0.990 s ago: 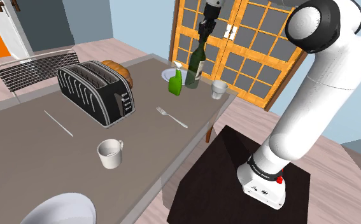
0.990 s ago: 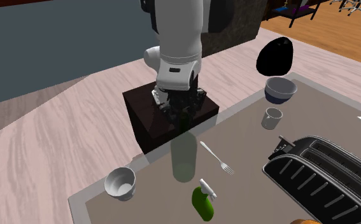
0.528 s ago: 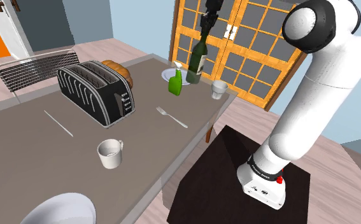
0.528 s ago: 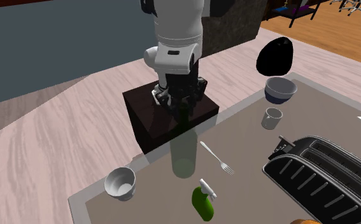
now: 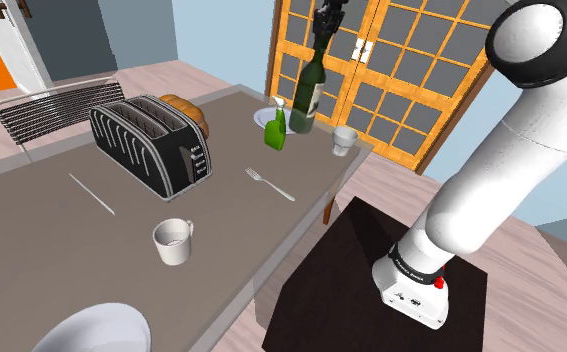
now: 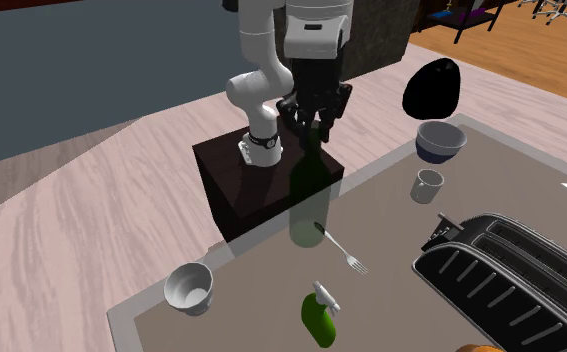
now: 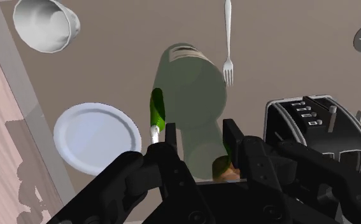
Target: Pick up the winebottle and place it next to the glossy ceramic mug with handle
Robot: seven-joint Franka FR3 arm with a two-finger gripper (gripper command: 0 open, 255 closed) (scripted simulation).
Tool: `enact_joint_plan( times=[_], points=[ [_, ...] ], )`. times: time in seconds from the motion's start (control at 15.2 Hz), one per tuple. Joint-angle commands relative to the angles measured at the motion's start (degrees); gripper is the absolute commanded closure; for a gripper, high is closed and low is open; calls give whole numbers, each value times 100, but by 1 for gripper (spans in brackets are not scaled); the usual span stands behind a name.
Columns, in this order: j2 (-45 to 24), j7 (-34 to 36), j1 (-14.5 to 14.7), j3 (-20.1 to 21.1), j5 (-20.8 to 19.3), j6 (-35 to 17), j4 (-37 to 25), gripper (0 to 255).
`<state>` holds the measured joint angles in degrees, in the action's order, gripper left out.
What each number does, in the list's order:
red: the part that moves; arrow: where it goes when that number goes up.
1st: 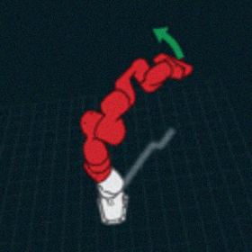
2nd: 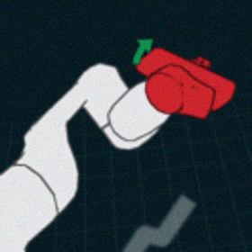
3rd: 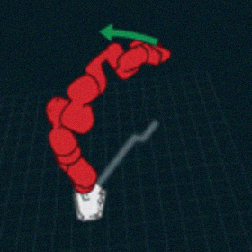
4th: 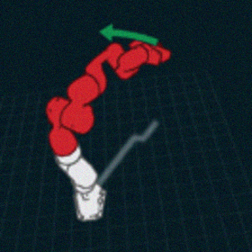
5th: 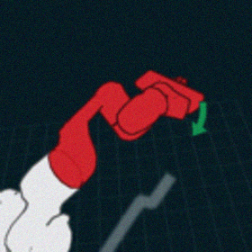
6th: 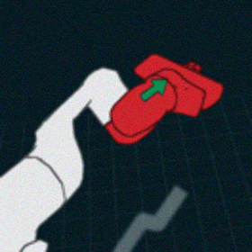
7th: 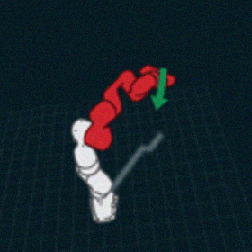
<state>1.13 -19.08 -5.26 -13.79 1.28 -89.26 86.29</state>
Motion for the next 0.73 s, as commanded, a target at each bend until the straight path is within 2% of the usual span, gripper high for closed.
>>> enact_joint_plan(
  times=[0.0,0.66],
  points=[
    [298,310,149,159,-89,97,185,255],
    [1145,1560,647,919,-197,744,373,255]
  ],
)
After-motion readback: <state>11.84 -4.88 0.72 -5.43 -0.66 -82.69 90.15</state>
